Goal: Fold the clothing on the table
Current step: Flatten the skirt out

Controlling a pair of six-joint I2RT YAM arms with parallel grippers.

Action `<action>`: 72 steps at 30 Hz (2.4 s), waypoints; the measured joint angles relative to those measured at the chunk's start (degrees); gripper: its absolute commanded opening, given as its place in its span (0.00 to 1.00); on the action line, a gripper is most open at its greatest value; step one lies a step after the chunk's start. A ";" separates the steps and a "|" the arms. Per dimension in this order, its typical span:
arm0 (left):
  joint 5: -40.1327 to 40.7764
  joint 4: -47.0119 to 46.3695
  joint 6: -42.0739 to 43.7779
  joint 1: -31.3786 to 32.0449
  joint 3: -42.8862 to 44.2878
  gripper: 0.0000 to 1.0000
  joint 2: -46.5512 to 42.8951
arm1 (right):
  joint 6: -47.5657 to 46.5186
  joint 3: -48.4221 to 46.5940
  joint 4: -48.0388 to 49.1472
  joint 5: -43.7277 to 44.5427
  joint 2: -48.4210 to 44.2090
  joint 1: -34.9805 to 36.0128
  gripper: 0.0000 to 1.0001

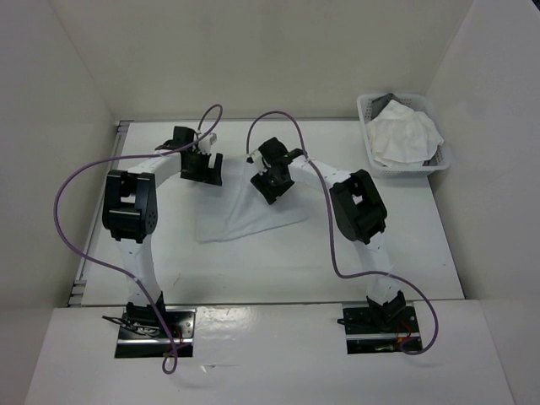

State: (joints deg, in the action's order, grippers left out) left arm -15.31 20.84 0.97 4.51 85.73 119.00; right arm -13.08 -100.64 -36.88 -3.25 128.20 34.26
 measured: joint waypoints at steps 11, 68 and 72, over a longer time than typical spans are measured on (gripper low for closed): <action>6.84 0.90 -1.49 0.13 0.15 1.00 0.00 | -0.04 7.54 5.09 -0.22 -4.22 0.00 0.67; 14.49 7.54 12.61 5.01 -0.31 1.00 -2.21 | 2.93 14.67 -5.90 -3.74 -14.86 0.55 0.89; 16.35 7.76 12.39 5.73 1.05 1.00 -0.66 | 3.13 15.91 -5.92 -3.23 -13.18 1.16 0.89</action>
State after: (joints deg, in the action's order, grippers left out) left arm 1.04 28.60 13.37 10.24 86.78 118.34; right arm -9.96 -84.73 -42.81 -6.48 115.02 35.42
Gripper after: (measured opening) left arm 0.995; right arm 0.893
